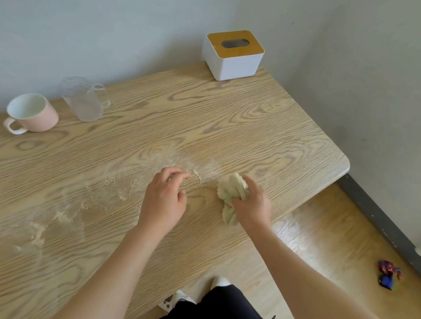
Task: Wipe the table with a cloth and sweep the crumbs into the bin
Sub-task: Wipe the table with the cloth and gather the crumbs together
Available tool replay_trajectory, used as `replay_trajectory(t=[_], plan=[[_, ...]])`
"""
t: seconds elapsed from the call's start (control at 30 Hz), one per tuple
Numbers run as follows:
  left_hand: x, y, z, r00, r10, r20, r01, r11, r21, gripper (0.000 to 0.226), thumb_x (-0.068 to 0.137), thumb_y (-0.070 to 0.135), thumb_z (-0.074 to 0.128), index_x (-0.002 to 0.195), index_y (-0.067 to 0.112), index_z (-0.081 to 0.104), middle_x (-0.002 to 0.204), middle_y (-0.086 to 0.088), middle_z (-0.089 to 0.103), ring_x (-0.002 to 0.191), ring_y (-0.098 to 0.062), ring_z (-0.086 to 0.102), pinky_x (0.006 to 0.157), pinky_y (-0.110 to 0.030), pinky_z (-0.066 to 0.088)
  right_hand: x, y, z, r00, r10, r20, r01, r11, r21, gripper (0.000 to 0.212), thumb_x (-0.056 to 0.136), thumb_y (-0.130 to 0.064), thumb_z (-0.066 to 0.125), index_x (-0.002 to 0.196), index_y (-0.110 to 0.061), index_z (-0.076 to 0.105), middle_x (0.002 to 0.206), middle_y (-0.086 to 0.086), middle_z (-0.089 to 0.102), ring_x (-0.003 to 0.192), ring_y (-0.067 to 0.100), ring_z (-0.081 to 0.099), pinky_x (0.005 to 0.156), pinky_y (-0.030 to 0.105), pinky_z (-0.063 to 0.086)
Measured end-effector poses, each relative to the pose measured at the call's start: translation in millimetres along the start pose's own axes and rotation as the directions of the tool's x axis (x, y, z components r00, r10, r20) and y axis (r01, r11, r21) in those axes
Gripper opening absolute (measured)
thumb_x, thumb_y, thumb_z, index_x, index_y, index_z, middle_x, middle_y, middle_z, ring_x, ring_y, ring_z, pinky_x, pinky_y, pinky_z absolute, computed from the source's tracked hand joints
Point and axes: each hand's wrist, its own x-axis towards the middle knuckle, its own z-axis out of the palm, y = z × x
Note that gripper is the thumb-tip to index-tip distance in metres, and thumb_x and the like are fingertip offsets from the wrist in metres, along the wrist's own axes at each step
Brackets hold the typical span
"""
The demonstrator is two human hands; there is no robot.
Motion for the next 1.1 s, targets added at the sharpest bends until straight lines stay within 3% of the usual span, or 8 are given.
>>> replay_trajectory(t=[0.1, 0.2, 0.3, 0.47, 0.77, 0.97, 1.1], plan=[[-3.9, -1.9, -3.0, 0.999, -0.042, -0.002, 0.042, 0.999, 0.001, 0.038, 0.085, 0.006, 0.059, 0.122, 0.016, 0.058, 0.124, 0.000, 0.049, 0.116, -0.017, 0.047, 0.100, -0.026, 0.032, 10.2, 0.7, -17.4, 0.988, 0.040, -0.149, -0.031, 0.998, 0.060, 0.061, 0.080, -0.018, 0.060, 0.136, -0.034, 0.041, 0.108, -0.007, 0.055, 0.088, 0.010, 0.051, 0.067, 0.022, 0.038], [-11.1, 1.5, -1.1, 0.997, -0.073, 0.019, 0.073, 0.997, 0.000, 0.038, 0.086, 0.008, 0.057, 0.123, 0.017, 0.057, 0.126, 0.001, 0.047, 0.117, -0.017, 0.046, 0.101, -0.026, 0.032, 16.2, 14.2, -30.4, 0.976, 0.059, -0.210, -0.062, 0.998, -0.007, 0.062, 0.081, -0.018, 0.057, 0.136, -0.038, 0.039, 0.112, -0.007, 0.053, 0.081, 0.012, 0.050, 0.068, 0.028, 0.040], [-23.0, 8.9, 1.7, 0.996, -0.090, 0.019, 0.090, 0.996, 0.001, 0.037, 0.086, 0.008, 0.057, 0.122, 0.017, 0.058, 0.125, 0.002, 0.047, 0.116, -0.016, 0.046, 0.099, -0.025, 0.032, 9.8, 30.5, -38.9, 0.982, 0.057, -0.177, -0.077, 0.991, -0.109, 0.054, 0.082, -0.016, 0.052, 0.130, -0.040, 0.046, 0.110, -0.005, 0.050, 0.073, 0.017, 0.051, 0.066, 0.030, 0.044], [-44.0, 16.4, 0.8, 0.994, -0.113, -0.009, 0.113, 0.993, 0.016, 0.035, 0.083, 0.006, 0.061, 0.118, 0.015, 0.061, 0.122, 0.000, 0.049, 0.113, -0.019, 0.049, 0.097, -0.028, 0.035, -11.9, 51.5, -29.0, 0.995, 0.044, -0.088, -0.061, 0.978, -0.201, 0.032, 0.081, -0.018, 0.056, 0.112, -0.025, 0.060, 0.102, -0.001, 0.049, 0.072, 0.019, 0.050, 0.062, 0.026, 0.035], [-85.8, 5.4, -8.6, 0.974, -0.224, -0.033, 0.225, 0.974, 0.009, 0.037, 0.083, 0.005, 0.060, 0.118, 0.017, 0.061, 0.121, 0.001, 0.050, 0.112, -0.018, 0.048, 0.094, -0.027, 0.036, -39.0, 33.7, -4.0, 0.997, 0.046, -0.058, -0.054, 0.989, -0.140, 0.020, 0.080, -0.018, 0.061, 0.096, -0.013, 0.051, 0.098, 0.004, 0.050, 0.073, 0.020, 0.047, 0.066, 0.028, 0.034], [-89.3, -22.0, -34.3, 0.975, -0.218, -0.030, 0.218, 0.976, 0.002, 0.037, 0.085, 0.007, 0.059, 0.120, 0.018, 0.059, 0.122, 0.004, 0.048, 0.115, -0.014, 0.046, 0.096, -0.019, 0.029, -69.3, -17.6, 51.0, 0.998, -0.044, 0.040, 0.049, 0.992, -0.118, 0.024, 0.082, -0.017, 0.061, 0.103, -0.016, 0.050, 0.105, 0.001, 0.050, 0.075, 0.018, 0.050, 0.066, 0.028, 0.041], [-90.3, -49.4, -55.5, 0.973, -0.231, -0.020, 0.232, 0.973, 0.009, 0.036, 0.087, 0.009, 0.057, 0.122, 0.019, 0.057, 0.125, 0.005, 0.046, 0.117, -0.013, 0.044, 0.096, -0.018, 0.027, -93.1, -56.6, 82.6, 0.992, -0.115, 0.049, 0.115, 0.993, 0.005, 0.024, 0.078, -0.017, 0.063, 0.099, -0.017, 0.051, 0.104, -0.002, 0.051, 0.072, 0.016, 0.051, 0.063, 0.028, 0.043]])
